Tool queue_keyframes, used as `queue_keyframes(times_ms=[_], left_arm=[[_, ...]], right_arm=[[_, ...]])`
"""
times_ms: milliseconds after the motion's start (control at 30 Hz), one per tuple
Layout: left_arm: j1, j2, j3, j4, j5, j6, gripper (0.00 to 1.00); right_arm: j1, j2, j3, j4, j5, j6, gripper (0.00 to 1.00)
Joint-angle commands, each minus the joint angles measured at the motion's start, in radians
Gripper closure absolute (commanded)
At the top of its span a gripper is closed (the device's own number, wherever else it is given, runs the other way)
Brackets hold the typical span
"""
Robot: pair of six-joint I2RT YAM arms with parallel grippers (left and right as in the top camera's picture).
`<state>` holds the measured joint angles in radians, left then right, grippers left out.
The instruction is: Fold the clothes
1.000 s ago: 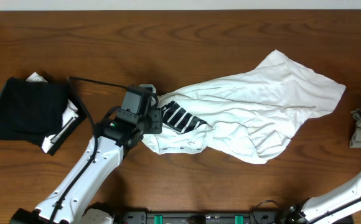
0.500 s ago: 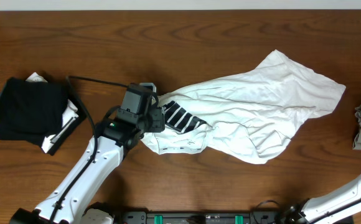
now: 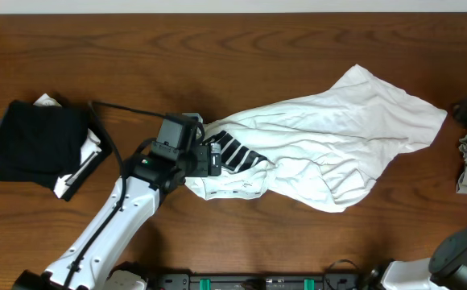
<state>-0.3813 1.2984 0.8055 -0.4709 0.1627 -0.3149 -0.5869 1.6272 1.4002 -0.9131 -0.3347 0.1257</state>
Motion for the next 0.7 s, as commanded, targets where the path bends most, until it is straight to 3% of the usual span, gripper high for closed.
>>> queue_keyframes(times_ms=[0, 167, 433, 667], left_arm=[[-0.010, -0.049, 0.020, -0.003, 0.113, -0.051, 0.02], [-0.119, -0.048, 0.019, 0.032, 0.106, -0.052, 0.02], [-0.334, 0.098, 0.019, 0.291, 0.106, -0.051, 0.02], [-0.385, 0.289, 0.019, 0.391, 0.107, -0.110, 0.01]], right_arm=[[0.047, 0.021, -0.017, -0.061, 0.059, -0.030, 0.54], [0.094, 0.021, -0.026, -0.125, 0.063, -0.027, 0.55], [0.142, 0.021, -0.027, -0.182, 0.085, -0.037, 0.54], [0.151, 0.021, -0.028, -0.182, 0.085, -0.037, 0.55]])
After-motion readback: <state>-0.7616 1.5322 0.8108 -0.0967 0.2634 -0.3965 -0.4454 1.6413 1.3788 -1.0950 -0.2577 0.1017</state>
